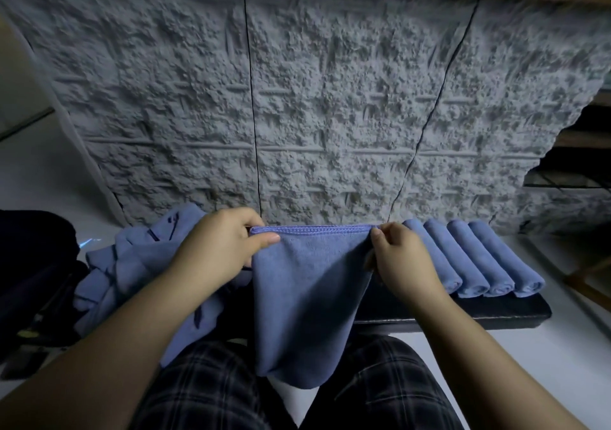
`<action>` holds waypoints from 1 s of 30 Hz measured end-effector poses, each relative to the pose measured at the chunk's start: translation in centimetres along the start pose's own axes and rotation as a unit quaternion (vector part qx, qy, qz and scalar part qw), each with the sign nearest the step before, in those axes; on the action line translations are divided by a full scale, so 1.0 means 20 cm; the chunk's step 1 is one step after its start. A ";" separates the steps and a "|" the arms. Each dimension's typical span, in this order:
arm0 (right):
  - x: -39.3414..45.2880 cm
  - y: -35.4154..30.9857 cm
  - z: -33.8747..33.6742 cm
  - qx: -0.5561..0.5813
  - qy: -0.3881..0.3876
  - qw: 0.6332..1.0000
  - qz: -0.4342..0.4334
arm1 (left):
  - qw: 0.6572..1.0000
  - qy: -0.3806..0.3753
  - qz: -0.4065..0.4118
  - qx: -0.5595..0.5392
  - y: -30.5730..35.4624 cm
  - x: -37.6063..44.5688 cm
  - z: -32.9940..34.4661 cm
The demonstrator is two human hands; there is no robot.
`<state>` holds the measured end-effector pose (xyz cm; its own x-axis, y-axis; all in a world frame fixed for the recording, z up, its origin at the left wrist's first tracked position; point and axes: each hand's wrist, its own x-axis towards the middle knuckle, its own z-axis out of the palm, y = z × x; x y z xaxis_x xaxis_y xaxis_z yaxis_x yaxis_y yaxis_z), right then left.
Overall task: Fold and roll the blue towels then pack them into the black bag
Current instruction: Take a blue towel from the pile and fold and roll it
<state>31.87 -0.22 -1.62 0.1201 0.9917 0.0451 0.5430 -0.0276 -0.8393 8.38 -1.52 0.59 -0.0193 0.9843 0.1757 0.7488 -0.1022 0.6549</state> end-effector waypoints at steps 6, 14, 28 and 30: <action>0.25 0.12 0.20 0.115 -0.059 0.986 0.103 | 0.971 -0.051 -0.160 -0.170 -0.14 0.22 0.18; 0.47 0.23 0.35 0.087 -0.014 0.994 0.057 | 0.939 0.051 -0.159 -0.299 -0.27 0.47 0.43; 0.33 0.49 0.54 -0.132 -0.205 0.969 -0.036 | 0.976 -0.202 -0.044 -0.068 -0.63 0.12 0.76; 0.26 0.56 0.54 -0.149 -0.204 0.964 -0.087 | 0.981 -0.183 -0.012 -0.071 -0.65 0.04 0.77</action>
<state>29.51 5.90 -16.61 -0.2984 0.9495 -0.0969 0.7471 0.1691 -0.6429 8.86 2.92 -19.16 0.2229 0.9698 -0.0986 0.6506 -0.0726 0.7560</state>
